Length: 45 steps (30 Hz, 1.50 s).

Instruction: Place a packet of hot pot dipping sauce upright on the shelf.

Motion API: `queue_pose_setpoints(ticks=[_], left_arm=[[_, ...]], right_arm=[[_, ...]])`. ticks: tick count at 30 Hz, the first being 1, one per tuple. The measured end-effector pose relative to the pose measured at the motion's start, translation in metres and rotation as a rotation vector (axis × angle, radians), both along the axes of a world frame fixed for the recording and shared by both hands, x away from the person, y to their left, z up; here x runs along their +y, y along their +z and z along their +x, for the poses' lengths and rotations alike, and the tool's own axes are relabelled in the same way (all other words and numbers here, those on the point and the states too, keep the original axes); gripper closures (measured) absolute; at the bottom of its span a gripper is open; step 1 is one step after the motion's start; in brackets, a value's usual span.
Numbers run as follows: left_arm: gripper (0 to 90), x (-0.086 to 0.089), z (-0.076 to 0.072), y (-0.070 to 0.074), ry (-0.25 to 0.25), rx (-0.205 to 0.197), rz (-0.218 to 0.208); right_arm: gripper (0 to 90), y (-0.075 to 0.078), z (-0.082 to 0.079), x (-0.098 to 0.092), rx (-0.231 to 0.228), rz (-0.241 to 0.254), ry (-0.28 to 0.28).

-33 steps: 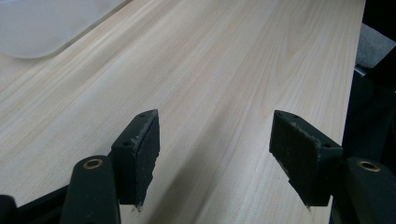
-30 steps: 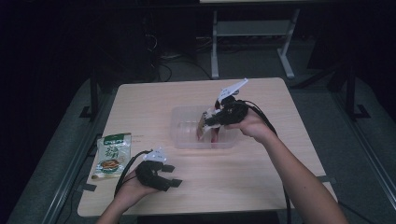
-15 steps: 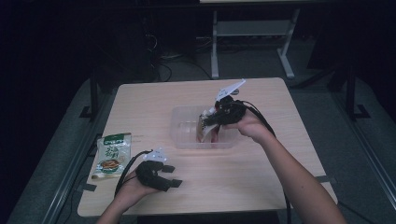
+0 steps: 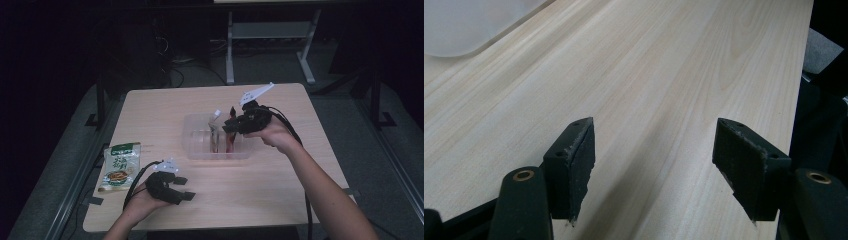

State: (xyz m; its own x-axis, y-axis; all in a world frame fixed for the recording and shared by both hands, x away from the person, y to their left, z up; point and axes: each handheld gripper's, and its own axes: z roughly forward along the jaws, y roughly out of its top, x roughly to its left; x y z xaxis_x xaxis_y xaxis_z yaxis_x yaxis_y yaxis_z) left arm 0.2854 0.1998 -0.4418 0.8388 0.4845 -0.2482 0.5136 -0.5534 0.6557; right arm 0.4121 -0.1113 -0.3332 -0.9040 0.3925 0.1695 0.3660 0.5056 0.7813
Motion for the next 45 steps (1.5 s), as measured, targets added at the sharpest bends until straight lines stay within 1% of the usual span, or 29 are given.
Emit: queue_pose_setpoints(ticks=[2, 4, 6, 8, 10, 13, 19, 22, 25, 29, 33, 34, 36, 37, 38, 39, 41, 43, 45], left_arm=[[33.2, -0.001, 0.0, 0.0, 0.007, 0.002, -0.009], [33.2, -0.001, 0.0, 0.0, 0.006, 0.0, -0.009], [33.2, -0.001, 0.0, 0.0, 0.005, -0.001, -0.01], [33.1, -0.001, 0.0, 0.0, 0.004, -0.002, -0.008], [33.1, 0.0, 0.0, 0.0, 0.002, -0.002, -0.006], [33.1, 0.0, 0.001, -0.001, 0.002, -0.004, -0.005], [33.1, 0.0, 0.001, -0.001, 0.003, -0.007, -0.007], [33.1, 0.0, 0.0, -0.001, 0.0, -0.009, -0.006], [33.1, -0.001, 0.0, -0.001, 0.0, -0.008, -0.005], [33.2, -0.001, -0.001, -0.002, -0.008, -0.015, 0.005], [33.9, 0.0, -0.001, -0.002, 0.0, -0.016, 0.003], [34.1, 0.001, -0.001, -0.001, 0.001, -0.018, 0.006], [35.1, 0.001, -0.002, 0.0, 0.006, -0.016, 0.008], [36.1, 0.002, -0.002, 0.0, 0.005, -0.017, 0.011], [38.2, 0.003, -0.002, 0.0, 0.006, -0.025, 0.014], [41.3, 0.003, -0.002, 0.001, 0.015, -0.019, 0.016], [46.4, 0.006, -0.002, 0.003, 0.024, -0.021, 0.022], [52.6, 0.009, -0.001, 0.005, 0.038, -0.025, 0.04], [62.0, 0.014, 0.001, 0.008, 0.042, -0.031, 0.071]], right_arm=[[65.1, 0.001, -0.003, -0.001, -0.005, -0.003, 0.001], [64.1, 0.002, -0.007, -0.003, -0.02, 0.0, 0.009], [63.0, 0.001, -0.013, -0.005, -0.02, 0.017, 0.005], [61.8, -0.001, -0.017, -0.007, -0.012, 0.017, 0.003], [60.7, -0.004, -0.02, -0.008, -0.019, 0.016, 0.005], [58.7, -0.009, -0.027, -0.01, -0.022, 0.027, -0.002], [54.9, -0.017, -0.041, -0.014, -0.048, 0.027, -0.018], [51.8, -0.021, -0.048, -0.017, -0.05, 0.037, -0.025], [50.3, -0.026, -0.056, -0.02, -0.064, 0.05, -0.034], [48.8, -0.034, -0.068, -0.02, -0.066, 0.039, -0.036], [46.9, -0.045, -0.079, -0.02, -0.066, 0.023, -0.029], [46.4, -0.048, -0.084, -0.02, -0.067, 0.012, -0.03], [44.6, -0.052, -0.089, -0.022, -0.067, 0.01, -0.03], [42.8, -0.055, -0.091, -0.023, -0.058, 0.008, -0.032], [41.6, -0.057, -0.095, -0.025, -0.059, 0.008, -0.037], [40.6, -0.06, -0.097, -0.027, -0.06, 0.008, -0.046], [37.1, -0.068, -0.102, -0.033, -0.039, 0.014, -0.068], [35.2, -0.074, -0.106, -0.038, -0.024, 0.001, -0.082], [34.1, -0.081, -0.11, -0.042, -0.018, -0.016, -0.101]])
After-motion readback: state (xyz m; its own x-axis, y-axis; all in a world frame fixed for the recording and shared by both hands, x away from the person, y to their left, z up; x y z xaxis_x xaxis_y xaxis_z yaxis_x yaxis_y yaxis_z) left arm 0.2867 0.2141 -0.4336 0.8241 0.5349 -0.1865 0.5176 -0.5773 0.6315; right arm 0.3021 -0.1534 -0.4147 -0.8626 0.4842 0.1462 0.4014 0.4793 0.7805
